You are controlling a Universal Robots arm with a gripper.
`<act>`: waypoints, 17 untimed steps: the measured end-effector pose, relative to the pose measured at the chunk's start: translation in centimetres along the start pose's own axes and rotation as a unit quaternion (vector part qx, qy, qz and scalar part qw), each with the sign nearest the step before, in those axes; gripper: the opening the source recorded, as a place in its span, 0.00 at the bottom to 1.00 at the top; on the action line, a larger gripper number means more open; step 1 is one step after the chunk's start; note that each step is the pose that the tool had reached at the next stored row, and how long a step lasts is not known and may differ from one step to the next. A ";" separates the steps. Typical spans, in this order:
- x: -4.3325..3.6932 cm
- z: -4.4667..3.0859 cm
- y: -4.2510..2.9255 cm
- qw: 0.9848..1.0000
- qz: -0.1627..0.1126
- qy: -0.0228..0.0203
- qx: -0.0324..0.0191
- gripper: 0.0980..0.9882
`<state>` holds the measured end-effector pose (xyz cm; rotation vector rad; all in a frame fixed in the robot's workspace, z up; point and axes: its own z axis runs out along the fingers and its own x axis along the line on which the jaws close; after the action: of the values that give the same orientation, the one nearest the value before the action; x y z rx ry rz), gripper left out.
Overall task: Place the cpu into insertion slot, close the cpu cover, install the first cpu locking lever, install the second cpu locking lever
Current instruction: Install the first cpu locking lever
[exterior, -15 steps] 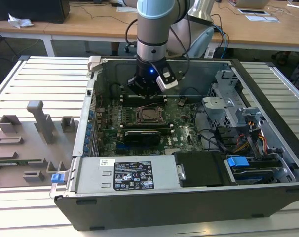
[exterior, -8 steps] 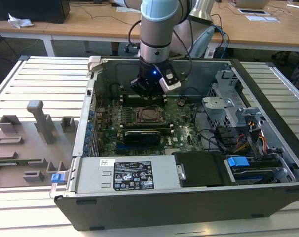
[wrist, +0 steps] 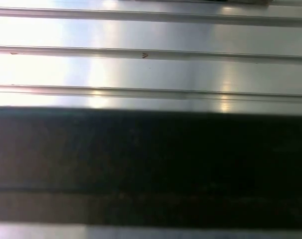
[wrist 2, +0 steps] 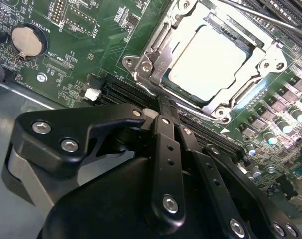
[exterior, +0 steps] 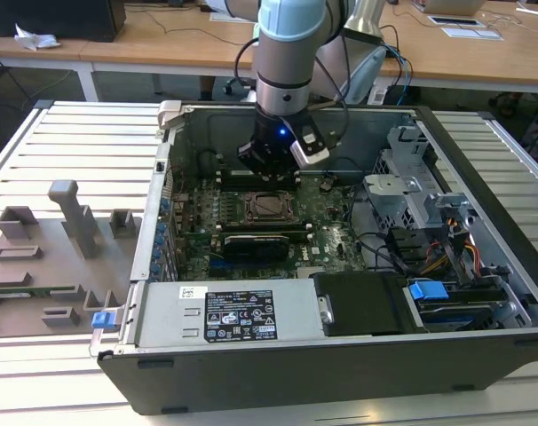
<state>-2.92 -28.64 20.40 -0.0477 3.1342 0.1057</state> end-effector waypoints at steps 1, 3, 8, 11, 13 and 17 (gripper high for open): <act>-0.01 0.03 0.00 1.000 0.000 0.000 0.000 0.01; -0.03 0.09 0.00 1.000 0.000 0.000 0.000 0.01; -0.06 0.21 -0.01 1.000 0.000 0.000 0.000 0.01; -0.20 0.26 0.10 1.000 0.000 0.000 0.000 0.01; -0.24 0.27 0.13 1.000 0.000 0.000 0.000 0.01; -0.26 -0.74 0.24 1.000 0.000 0.000 0.018 0.01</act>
<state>-2.66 -28.45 21.16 -0.0480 3.1359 0.0488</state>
